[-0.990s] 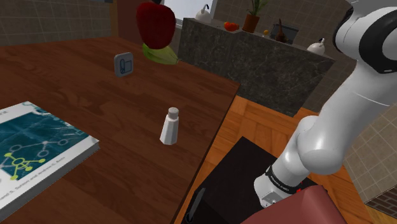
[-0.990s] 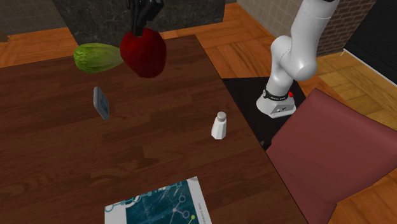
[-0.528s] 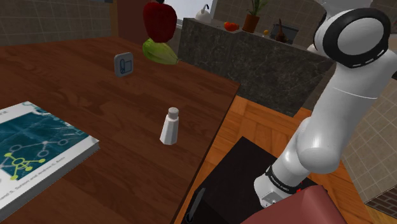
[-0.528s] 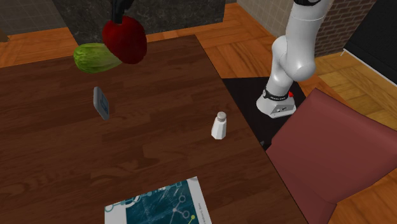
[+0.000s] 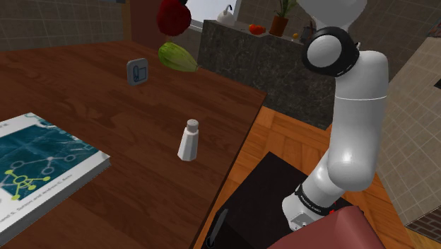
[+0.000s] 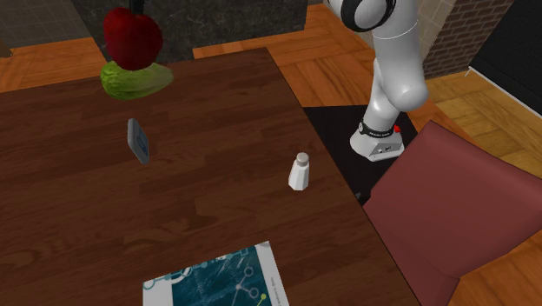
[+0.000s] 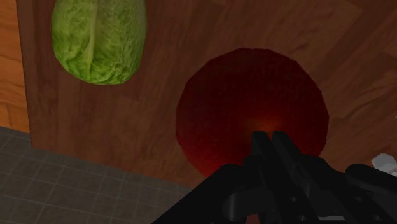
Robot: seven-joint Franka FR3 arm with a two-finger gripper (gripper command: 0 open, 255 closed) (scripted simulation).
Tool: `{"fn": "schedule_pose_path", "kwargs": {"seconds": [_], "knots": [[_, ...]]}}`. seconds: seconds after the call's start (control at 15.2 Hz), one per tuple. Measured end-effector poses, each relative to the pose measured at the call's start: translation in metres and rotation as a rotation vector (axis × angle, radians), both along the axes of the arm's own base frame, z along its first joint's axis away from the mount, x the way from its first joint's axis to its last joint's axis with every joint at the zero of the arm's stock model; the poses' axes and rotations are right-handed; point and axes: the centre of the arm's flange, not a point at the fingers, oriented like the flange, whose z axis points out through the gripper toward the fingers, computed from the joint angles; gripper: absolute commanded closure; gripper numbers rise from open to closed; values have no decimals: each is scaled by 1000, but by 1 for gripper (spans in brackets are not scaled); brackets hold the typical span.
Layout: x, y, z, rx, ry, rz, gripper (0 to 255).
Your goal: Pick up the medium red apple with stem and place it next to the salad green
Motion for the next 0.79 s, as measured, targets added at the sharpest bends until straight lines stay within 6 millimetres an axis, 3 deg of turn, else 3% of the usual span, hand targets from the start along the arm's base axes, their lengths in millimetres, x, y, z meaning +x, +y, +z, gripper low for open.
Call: {"fn": "schedule_pose_path", "kwargs": {"seconds": [0.79], "knots": [[7, -6, -64, 1, -4, 1, 255]]}}
